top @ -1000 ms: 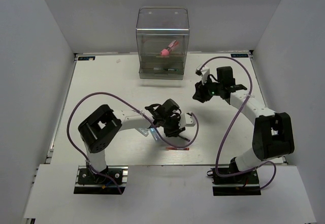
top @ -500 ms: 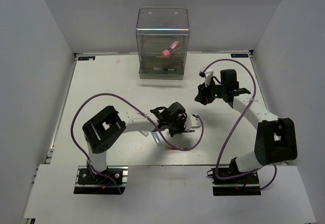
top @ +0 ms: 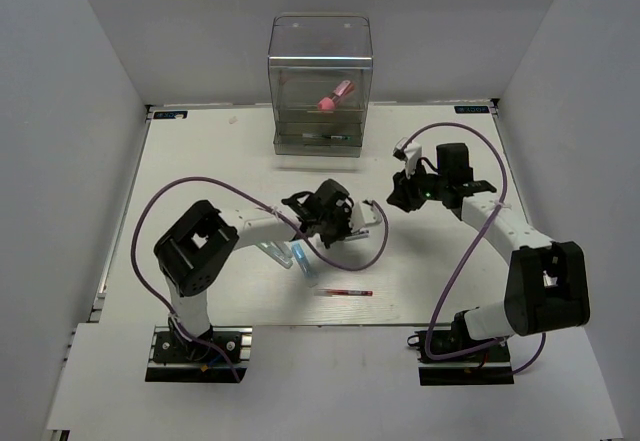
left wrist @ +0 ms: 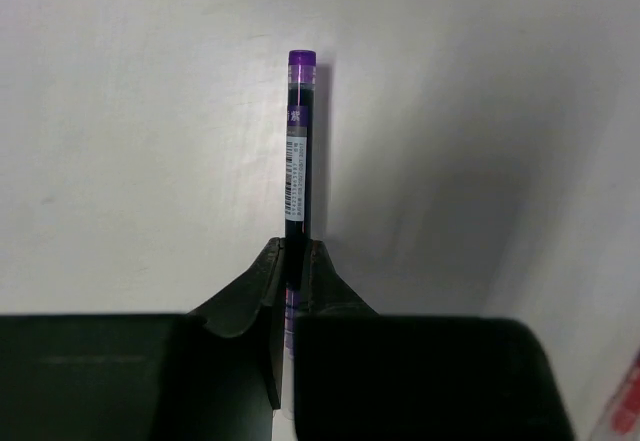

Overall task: Sort the stationery into containers
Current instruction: Place the pen in the storage box.

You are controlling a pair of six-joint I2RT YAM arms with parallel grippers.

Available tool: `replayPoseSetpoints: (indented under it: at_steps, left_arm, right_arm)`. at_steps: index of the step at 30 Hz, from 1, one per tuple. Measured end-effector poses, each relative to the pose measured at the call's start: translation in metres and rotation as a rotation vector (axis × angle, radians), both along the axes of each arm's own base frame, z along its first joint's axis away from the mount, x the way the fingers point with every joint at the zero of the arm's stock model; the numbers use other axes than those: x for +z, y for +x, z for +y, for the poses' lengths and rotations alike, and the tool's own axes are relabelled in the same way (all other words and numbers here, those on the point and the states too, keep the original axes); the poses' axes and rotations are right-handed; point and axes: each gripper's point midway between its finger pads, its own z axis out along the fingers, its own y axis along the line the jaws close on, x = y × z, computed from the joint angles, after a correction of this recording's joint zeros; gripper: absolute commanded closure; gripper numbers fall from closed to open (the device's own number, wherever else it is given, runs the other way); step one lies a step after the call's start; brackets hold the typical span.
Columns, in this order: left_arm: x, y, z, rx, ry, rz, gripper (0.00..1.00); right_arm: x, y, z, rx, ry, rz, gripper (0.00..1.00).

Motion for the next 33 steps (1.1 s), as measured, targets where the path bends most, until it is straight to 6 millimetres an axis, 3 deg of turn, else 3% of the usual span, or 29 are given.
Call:
replayPoseSetpoints:
  at_steps: [3, 10, 16, 20, 29, 33]
  left_arm:
    - [0.016, 0.034, 0.012, 0.050, -0.008, -0.044, 1.00]
    - [0.090, 0.128, 0.037, 0.175, -0.102, -0.196, 1.00]
    - [0.138, 0.169, 0.042, 0.214, -0.182, -0.292, 1.00]
    - [0.146, 0.189, 0.039, 0.217, -0.200, -0.336, 1.00]
    - [0.129, 0.219, 0.038, 0.180, -0.139, -0.420, 1.00]
    - [0.140, 0.238, 0.036, 0.178, -0.144, -0.479, 1.00]
  right_arm:
    - [-0.003, -0.006, -0.001, 0.021, -0.011, -0.008, 0.78]
    - [-0.008, -0.019, -0.001, 0.070, -0.022, -0.004, 0.80]
    - [-0.013, -0.026, -0.002, 0.100, -0.030, 0.001, 0.80]
    - [-0.013, -0.027, -0.001, 0.117, -0.033, -0.005, 0.80]
    - [-0.017, -0.037, -0.001, 0.153, -0.037, 0.016, 0.80]
    - [-0.018, -0.039, -0.001, 0.163, -0.039, 0.018, 0.80]
